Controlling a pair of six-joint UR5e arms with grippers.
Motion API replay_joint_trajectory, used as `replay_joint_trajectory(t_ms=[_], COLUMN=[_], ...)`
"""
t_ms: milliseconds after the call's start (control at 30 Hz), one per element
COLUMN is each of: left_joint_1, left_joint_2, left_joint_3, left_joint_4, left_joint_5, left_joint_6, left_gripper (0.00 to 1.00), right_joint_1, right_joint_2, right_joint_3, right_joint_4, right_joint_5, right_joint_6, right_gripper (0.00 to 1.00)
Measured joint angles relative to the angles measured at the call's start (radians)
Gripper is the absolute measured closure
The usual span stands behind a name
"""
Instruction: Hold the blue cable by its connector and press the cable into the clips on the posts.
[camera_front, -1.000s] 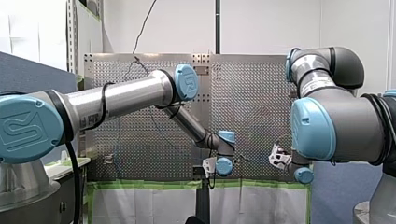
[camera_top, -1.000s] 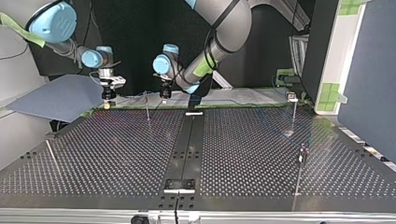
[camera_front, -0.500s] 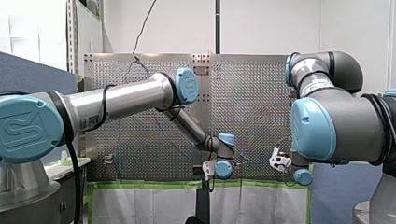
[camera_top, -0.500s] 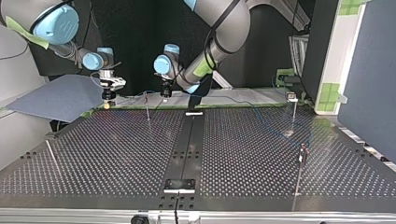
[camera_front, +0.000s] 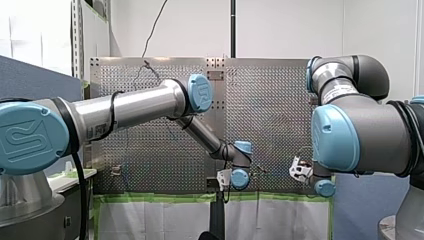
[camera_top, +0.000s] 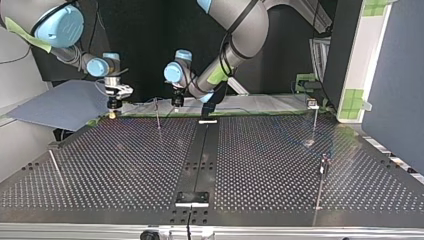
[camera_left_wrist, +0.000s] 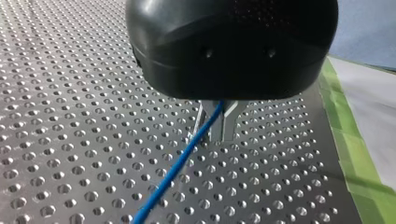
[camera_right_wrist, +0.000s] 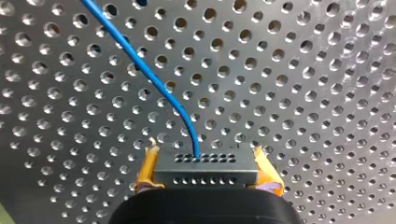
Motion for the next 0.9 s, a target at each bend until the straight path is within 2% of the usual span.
replay_joint_trajectory(t_ms=[500, 900], left_joint_1=[0.026, 0.030], left_joint_2=[0.001, 0.000], left_joint_3=[0.004, 0.020], left_joint_4=[-0.019, -0.024], left_joint_5=[0.013, 0.036], left_joint_6=[0.004, 0.003], left_gripper=[1.00, 1.00], right_joint_1=[-0.003, -0.009], right_joint_2=[0.000, 0.000], right_joint_3=[-0.054, -0.084], right_joint_4=[0.023, 0.037], right_joint_5=[0.000, -0.003], right_joint_6=[0.005, 0.008], right_gripper=[1.00, 1.00])
